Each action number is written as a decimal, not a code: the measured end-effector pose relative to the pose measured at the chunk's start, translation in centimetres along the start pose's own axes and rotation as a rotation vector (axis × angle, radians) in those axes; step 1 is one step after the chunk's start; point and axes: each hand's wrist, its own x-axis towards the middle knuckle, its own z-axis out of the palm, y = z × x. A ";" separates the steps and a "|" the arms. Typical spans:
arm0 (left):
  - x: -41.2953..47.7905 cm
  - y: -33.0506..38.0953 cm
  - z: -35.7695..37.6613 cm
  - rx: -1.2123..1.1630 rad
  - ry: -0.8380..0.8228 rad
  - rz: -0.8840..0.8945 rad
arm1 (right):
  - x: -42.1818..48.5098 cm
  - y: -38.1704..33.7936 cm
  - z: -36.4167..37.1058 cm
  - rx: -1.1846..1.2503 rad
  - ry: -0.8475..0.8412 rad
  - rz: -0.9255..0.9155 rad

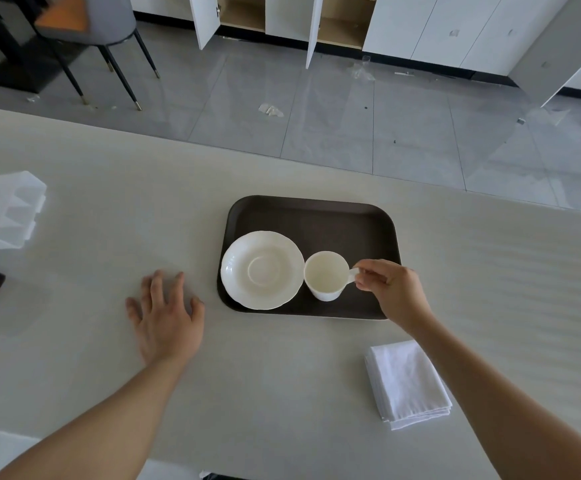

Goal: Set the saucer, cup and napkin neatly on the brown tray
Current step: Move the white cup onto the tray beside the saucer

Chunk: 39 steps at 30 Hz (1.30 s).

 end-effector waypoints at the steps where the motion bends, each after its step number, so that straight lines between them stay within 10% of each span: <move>1: 0.0 0.0 0.0 0.002 0.002 0.001 | 0.3 0.1 0.0 0.027 -0.013 0.021; 24: -0.1 0.2 -0.5 0.007 -0.029 -0.002 | -0.8 1.4 -0.5 0.367 0.157 0.314; 33: -0.1 0.2 -0.5 0.003 -0.041 -0.008 | -8.3 2.7 -2.8 -0.205 0.145 0.169; 39: -0.1 0.3 -0.6 0.003 -0.036 -0.002 | -12.0 4.1 -4.0 -0.552 0.036 0.435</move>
